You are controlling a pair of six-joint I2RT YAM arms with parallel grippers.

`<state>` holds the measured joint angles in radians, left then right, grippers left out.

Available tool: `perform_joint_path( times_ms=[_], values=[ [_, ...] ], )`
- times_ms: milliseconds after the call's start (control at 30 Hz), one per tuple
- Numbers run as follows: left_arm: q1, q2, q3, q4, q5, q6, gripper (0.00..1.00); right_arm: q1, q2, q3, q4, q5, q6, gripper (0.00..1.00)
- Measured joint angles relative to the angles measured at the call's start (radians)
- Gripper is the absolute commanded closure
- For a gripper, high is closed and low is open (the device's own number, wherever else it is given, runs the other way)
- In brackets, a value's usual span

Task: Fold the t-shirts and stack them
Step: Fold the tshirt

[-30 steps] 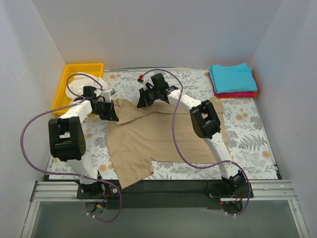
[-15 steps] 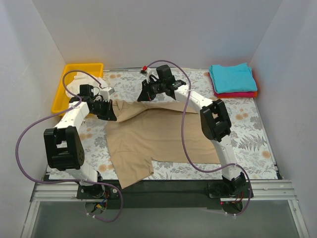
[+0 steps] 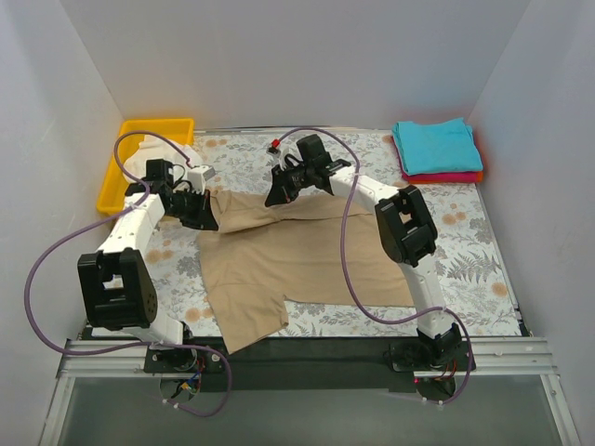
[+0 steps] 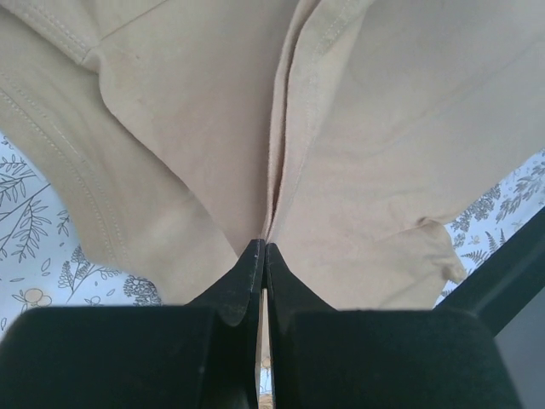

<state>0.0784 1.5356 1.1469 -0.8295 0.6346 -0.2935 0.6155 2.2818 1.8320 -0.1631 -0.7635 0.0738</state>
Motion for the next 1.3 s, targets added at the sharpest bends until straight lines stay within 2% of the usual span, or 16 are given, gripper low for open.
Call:
perform_joint_path(
  times_ms=[533,567,667,700,800,900,967,1100,1300],
  values=[
    [0.0,-0.01,-0.048,-0.021,0.001,0.011,0.99,0.0,-0.084,-0.112,0.011,-0.039,-0.023,0.97],
    [0.0,-0.005,-0.048,-0.021,0.001,0.014,0.88,0.0,-0.084,-0.117,0.006,-0.042,-0.026,0.82],
    [0.0,0.01,-0.041,-0.032,0.006,0.034,0.66,0.001,-0.084,-0.122,-0.018,-0.047,-0.045,0.66],
    [0.0,0.014,-0.036,-0.035,0.01,0.032,0.62,0.001,-0.084,-0.122,-0.026,-0.047,-0.056,0.64],
    [0.0,0.035,0.011,-0.042,0.032,0.029,0.61,-0.004,-0.089,-0.121,-0.063,-0.036,-0.091,0.59],
    [0.0,0.076,0.091,-0.021,0.043,0.005,0.61,-0.022,-0.108,-0.121,-0.124,-0.015,-0.134,0.65],
    [-0.003,0.126,0.162,0.009,0.044,-0.027,0.61,-0.06,-0.134,-0.121,-0.181,0.01,-0.171,0.72],
    [-0.019,0.24,0.255,0.124,-0.006,-0.098,0.61,-0.192,-0.213,-0.145,-0.27,0.105,-0.273,0.74],
    [-0.062,0.405,0.344,0.216,-0.103,-0.184,0.61,-0.436,-0.316,-0.267,-0.364,0.309,-0.423,0.69]
  ],
)
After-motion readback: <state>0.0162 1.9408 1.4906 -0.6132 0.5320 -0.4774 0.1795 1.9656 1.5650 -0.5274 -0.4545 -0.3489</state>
